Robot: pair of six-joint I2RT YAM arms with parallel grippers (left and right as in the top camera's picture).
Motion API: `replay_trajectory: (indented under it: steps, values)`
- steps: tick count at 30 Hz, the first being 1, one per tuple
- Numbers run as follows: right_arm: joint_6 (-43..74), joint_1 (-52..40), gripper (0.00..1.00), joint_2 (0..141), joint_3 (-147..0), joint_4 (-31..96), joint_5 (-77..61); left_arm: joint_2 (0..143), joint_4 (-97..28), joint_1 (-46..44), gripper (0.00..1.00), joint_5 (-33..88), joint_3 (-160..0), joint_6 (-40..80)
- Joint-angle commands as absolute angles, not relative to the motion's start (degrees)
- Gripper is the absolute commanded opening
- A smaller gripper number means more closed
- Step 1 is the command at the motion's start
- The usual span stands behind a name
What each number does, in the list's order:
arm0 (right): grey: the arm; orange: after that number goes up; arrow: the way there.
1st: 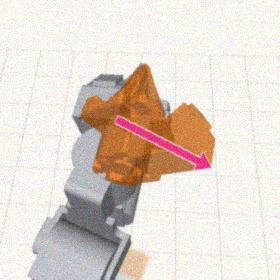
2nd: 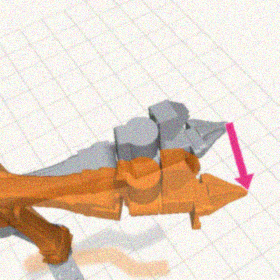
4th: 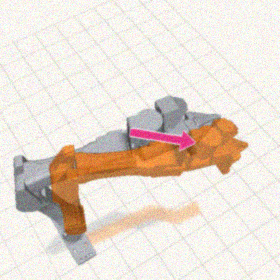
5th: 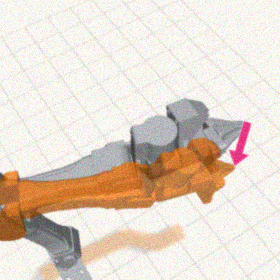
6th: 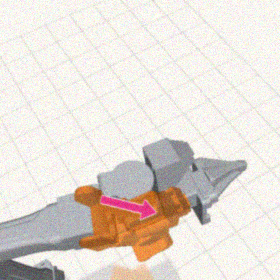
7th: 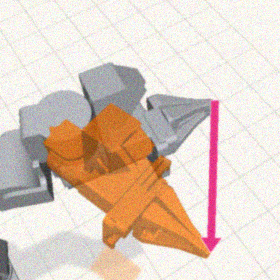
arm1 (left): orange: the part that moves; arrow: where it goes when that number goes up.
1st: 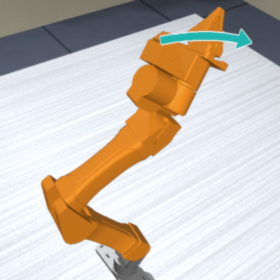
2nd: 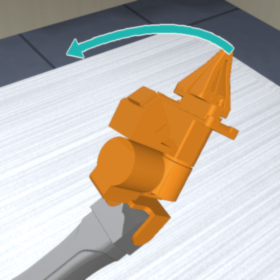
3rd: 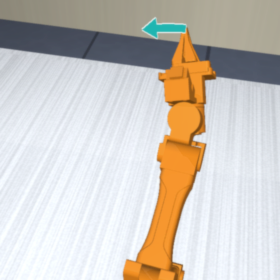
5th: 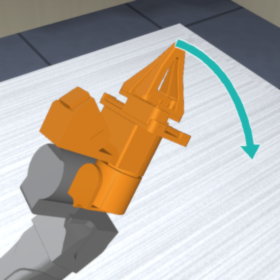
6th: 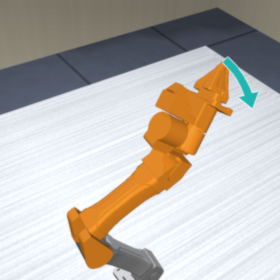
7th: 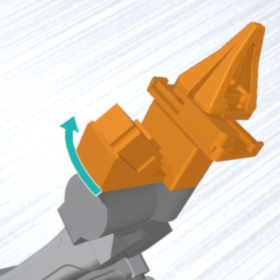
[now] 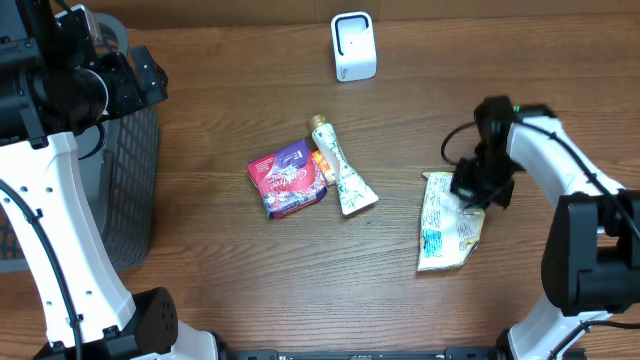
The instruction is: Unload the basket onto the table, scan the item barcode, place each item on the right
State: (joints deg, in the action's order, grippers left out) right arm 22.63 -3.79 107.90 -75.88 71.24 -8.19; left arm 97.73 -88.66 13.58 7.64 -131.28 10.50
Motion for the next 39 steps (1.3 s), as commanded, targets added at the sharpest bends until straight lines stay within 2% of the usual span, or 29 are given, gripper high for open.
replay_trajectory:
  steps: [1, 12, 19, 28, 32, 39]
  values:
    - [20.6, -4.1, 0.07, 107.4, -83.4, 72.9, -6.5, 97.5, -88.5, 13.5, 1.00, 7.2, -132.0, 10.3]
    - [24.1, -6.4, 0.08, 107.5, -72.9, 62.8, -6.9, 97.5, -88.5, 13.5, 1.00, 7.2, -132.0, 10.3]
    - [25.6, -6.5, 0.04, 107.5, -63.0, 44.9, -9.3, 97.5, -88.5, 13.5, 1.00, 7.2, -132.0, 10.3]
    - [25.5, -6.9, 0.04, 107.5, -63.3, 28.0, -15.6, 97.5, -88.5, 13.5, 1.00, 7.2, -132.0, 10.3]
    - [23.3, -6.1, 0.04, 107.5, -69.9, 33.7, -15.5, 97.5, -88.5, 13.5, 1.00, 7.2, -132.0, 10.3]
    - [17.3, -5.0, 0.04, 107.5, -90.3, 65.1, -15.5, 97.5, -88.5, 13.5, 1.00, 7.2, -132.0, 10.3]
